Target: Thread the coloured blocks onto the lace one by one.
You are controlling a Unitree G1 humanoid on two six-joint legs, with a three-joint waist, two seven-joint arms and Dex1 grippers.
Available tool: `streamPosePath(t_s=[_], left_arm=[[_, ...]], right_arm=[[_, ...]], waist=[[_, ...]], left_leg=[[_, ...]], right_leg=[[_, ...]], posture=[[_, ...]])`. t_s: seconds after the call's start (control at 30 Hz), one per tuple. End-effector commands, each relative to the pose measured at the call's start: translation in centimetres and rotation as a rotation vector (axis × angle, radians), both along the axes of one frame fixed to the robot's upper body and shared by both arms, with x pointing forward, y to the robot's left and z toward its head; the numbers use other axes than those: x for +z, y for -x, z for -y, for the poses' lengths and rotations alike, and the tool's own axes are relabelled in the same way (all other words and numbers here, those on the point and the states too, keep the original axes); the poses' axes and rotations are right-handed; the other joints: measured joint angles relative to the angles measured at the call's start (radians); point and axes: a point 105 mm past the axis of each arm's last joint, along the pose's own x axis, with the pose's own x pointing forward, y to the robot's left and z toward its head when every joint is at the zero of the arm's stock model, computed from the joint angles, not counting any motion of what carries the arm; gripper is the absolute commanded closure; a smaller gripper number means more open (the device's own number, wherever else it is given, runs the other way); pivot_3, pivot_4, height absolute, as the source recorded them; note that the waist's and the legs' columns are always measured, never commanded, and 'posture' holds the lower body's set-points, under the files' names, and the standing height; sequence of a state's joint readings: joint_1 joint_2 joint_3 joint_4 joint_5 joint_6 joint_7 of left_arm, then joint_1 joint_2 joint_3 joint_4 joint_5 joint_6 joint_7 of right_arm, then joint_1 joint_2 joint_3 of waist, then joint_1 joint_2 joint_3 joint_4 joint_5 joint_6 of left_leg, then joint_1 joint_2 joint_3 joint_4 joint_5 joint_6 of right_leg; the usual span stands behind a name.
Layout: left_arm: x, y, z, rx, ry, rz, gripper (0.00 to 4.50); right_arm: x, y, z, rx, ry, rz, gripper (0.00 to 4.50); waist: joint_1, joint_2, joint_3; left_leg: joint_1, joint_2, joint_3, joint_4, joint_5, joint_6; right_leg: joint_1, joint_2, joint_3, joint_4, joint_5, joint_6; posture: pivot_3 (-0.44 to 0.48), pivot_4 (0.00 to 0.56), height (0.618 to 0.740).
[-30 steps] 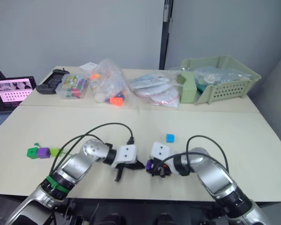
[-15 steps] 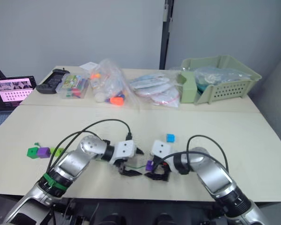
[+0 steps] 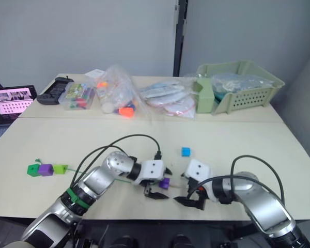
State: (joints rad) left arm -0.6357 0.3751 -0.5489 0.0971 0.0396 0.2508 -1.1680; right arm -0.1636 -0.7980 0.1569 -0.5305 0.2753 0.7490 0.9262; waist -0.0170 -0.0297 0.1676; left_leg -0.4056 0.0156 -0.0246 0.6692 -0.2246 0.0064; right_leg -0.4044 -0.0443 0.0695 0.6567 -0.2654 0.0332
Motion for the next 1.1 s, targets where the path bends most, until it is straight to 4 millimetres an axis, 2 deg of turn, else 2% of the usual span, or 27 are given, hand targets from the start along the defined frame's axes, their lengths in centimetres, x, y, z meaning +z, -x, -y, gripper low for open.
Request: streamPosePath(t_s=[0.03, 0.07, 0.3, 0.43, 0.47, 0.87, 1.0, 1.07, 1.1], left_arm=[[0.2, -0.4, 0.6, 0.000, -0.008, 0.026, 0.67], [0.2, -0.4, 0.6, -0.001, -0.008, 0.026, 0.73], [0.0, -0.4, 0.2, -0.015, -0.037, 0.035, 3.07], [-0.1, -0.3, 0.0, -0.017, -0.039, 0.031, 3.09], [-0.1, -0.2, -0.1, -0.017, -0.039, 0.029, 3.09], [0.1, 0.0, -0.4, -0.025, -0.037, 0.028, 3.09], [0.5, -0.2, -1.0, -0.006, -0.029, 0.028, 3.09], [0.6, -0.4, -1.8, 0.018, -0.029, 0.025, 3.09], [0.9, -0.5, -3.0, 0.051, -0.026, 0.011, 3.09]], right_arm=[[0.3, -0.2, 0.0, -0.013, 0.010, 0.041, 0.00], [0.2, -0.2, -0.1, -0.011, 0.012, 0.039, 0.00], [-0.5, -0.4, -0.6, -0.001, 0.019, 0.034, 0.00], [-0.9, -0.8, -0.7, 0.007, 0.029, 0.032, 0.00], [-1.1, -0.9, -0.7, 0.011, 0.034, 0.033, 0.53], [-2.2, -1.8, -0.5, 0.047, 0.064, 0.033, 4.49], [-2.1, -2.0, -0.5, 0.057, 0.064, 0.041, 4.50], [-1.9, -2.1, -0.6, 0.066, 0.057, 0.050, 4.50], [-1.6, -2.1, -0.8, 0.082, 0.051, 0.058, 4.50]], waist=[[0.004, 0.000, 0.000], [0.005, 0.000, 0.000], [0.004, 0.000, 0.000], [0.003, 0.000, 0.000], [0.002, 0.000, 0.000], [0.000, 0.000, 0.000], [0.000, 0.000, 0.000], [0.000, 0.000, 0.000], [-0.002, 0.000, 0.000]], left_leg=[[0.000, -0.001, 0.000, 0.001, 0.000, 0.000], [0.000, -0.001, 0.000, 0.001, 0.000, 0.000], [-0.001, 0.000, 0.000, 0.001, 0.000, 0.000], [0.000, 0.000, 0.000, 0.001, 0.000, 0.000], [0.000, 0.000, 0.000, 0.001, 0.000, 0.000], [0.001, 0.000, 0.000, 0.001, 0.000, 0.000], [0.001, 0.000, 0.000, 0.001, 0.000, 0.000], [0.001, 0.000, 0.000, 0.001, 0.000, 0.000], [0.001, 0.000, 0.000, 0.001, 0.000, 0.000]], right_leg=[[0.000, -0.001, 0.000, 0.000, 0.000, 0.000], [0.000, -0.001, 0.000, 0.000, 0.000, 0.000], [0.000, -0.001, 0.000, 0.000, 0.000, 0.000], [0.000, -0.001, 0.000, 0.000, 0.000, 0.000], [0.000, 0.000, 0.000, 0.000, 0.000, 0.000], [0.001, 0.000, 0.000, 0.000, 0.000, 0.000], [0.001, 0.000, 0.000, 0.000, 0.000, 0.000], [0.001, 0.000, 0.000, 0.000, 0.000, 0.000], [0.001, 0.000, 0.000, 0.000, 0.000, 0.000]], posture=[[0.000, 0.150, 0.740], [0.000, 0.150, 0.740], [0.000, 0.150, 0.740], [0.000, 0.150, 0.740], [0.000, 0.150, 0.740], [0.000, 0.150, 0.740], [0.000, 0.150, 0.740], [0.000, 0.150, 0.740], [0.000, 0.150, 0.740]])
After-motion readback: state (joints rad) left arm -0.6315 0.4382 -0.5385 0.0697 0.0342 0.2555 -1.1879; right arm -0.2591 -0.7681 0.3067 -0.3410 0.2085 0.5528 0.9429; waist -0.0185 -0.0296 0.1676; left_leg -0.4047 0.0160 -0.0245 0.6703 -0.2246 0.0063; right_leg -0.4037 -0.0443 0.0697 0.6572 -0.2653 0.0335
